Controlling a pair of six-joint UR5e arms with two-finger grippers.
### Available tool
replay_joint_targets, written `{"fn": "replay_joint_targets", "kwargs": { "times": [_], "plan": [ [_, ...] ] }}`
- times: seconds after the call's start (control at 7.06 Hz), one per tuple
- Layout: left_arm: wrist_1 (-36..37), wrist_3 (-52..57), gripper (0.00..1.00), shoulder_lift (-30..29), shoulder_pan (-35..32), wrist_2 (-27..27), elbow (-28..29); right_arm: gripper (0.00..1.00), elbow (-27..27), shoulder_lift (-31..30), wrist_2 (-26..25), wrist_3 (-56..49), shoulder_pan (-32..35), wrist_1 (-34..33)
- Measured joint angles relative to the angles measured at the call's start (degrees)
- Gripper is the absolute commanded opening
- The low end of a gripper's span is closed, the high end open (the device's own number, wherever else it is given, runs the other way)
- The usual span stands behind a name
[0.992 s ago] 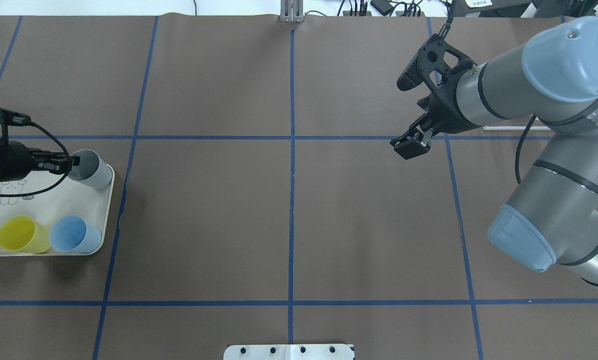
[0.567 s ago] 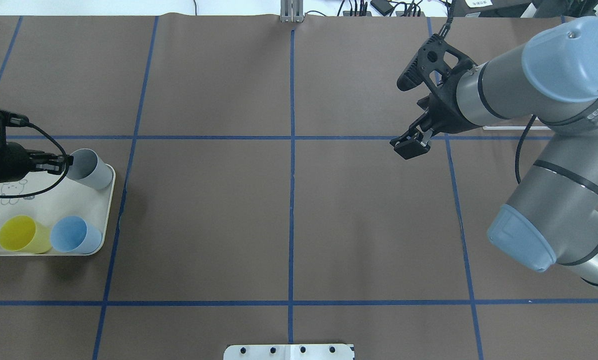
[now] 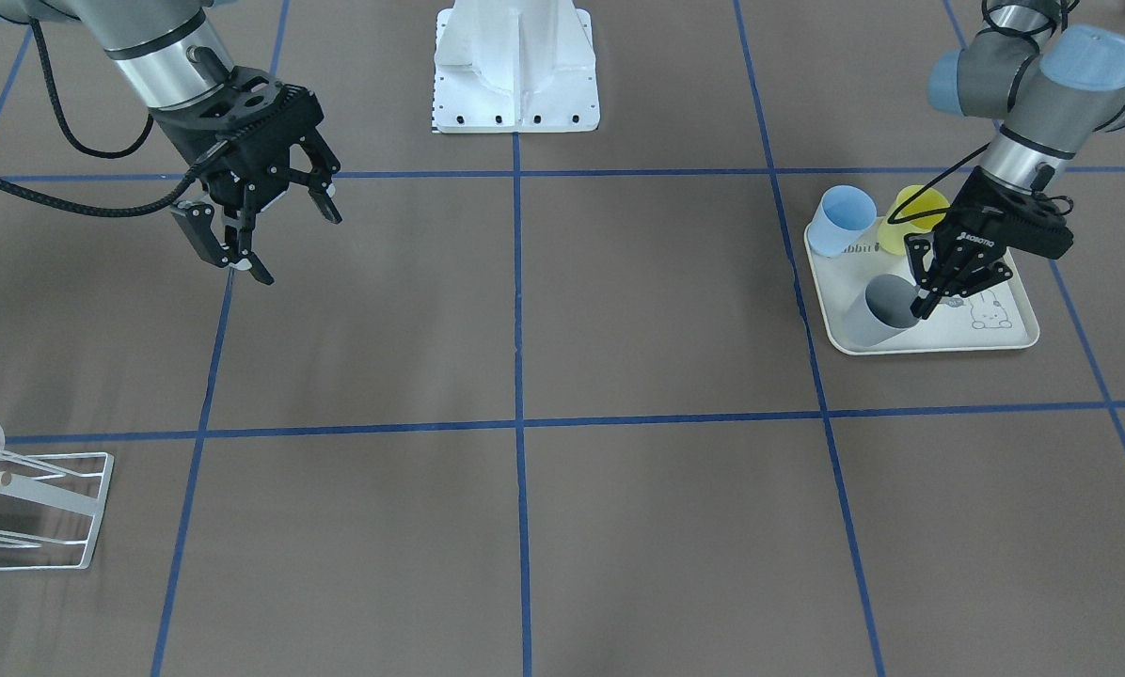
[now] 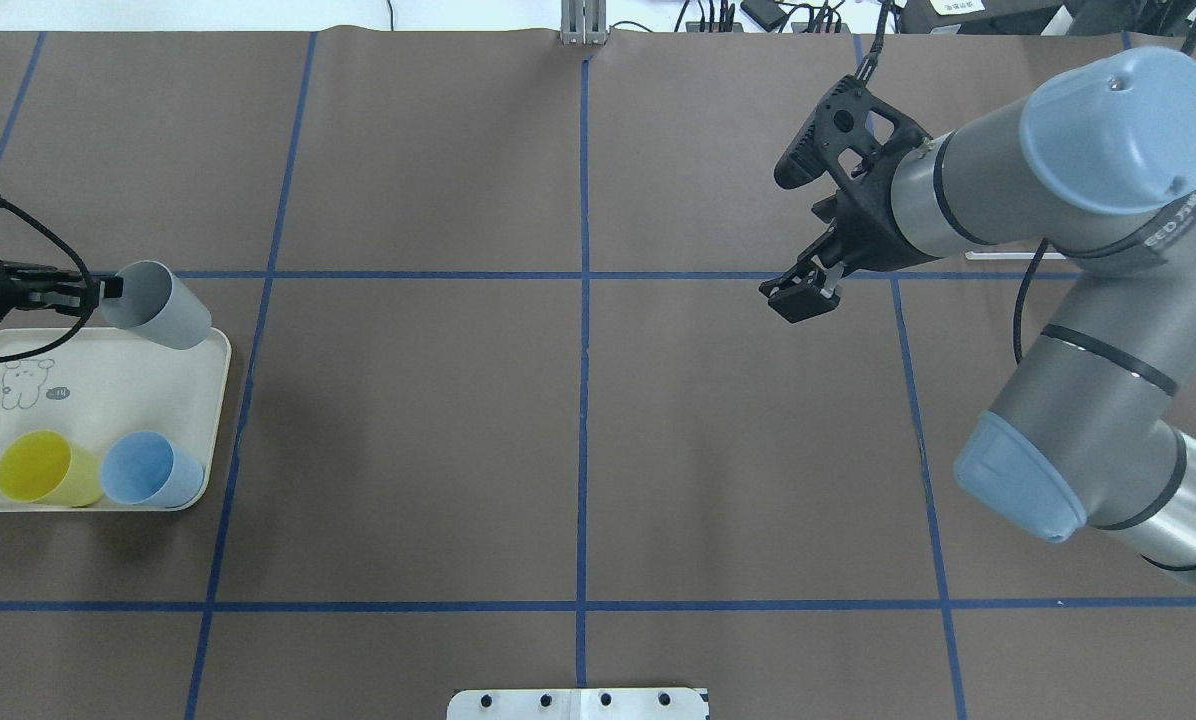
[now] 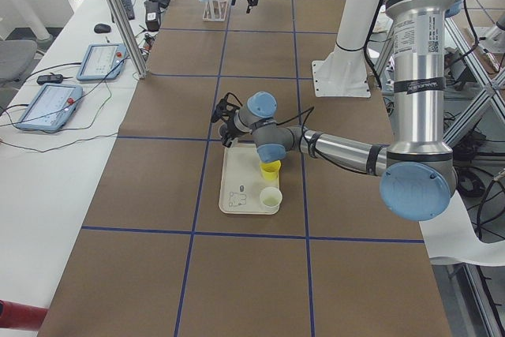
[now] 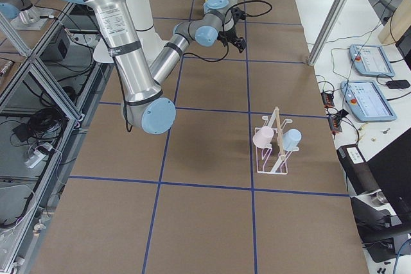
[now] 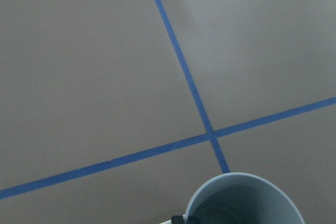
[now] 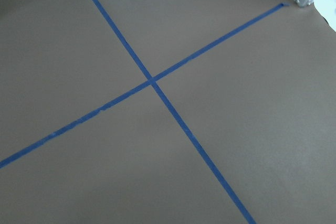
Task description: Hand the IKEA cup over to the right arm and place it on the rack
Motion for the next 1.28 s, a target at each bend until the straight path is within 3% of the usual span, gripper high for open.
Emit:
{"fn": "replay_joint_targets", "kwargs": {
  "times": [0.28,0.57,0.85,1.28],
  "plan": [
    [6.5,-6.9,0.0,-2.7,-0.2,-4.9,-8.5,0.99,-7.8,0.1,-0.6,3.1,-2.9,18.2],
    [7.9,-21.6,0.0,-10.8,1.0,-8.0,-11.3,0.99,-14.1,0.1,-2.1,6.8,-6.6,37.0],
    [8.0,-32.4,0.0,-19.2,5.6,-7.8,-11.3,0.99,-16.2,0.0,-7.5,7.6,-11.5,49.8],
    [7.9,-37.0,0.0,-24.6,13.3,-2.9,-10.9,0.99,-22.2,0.2,-15.0,7.7,-17.3,68.9]
  ]
}}
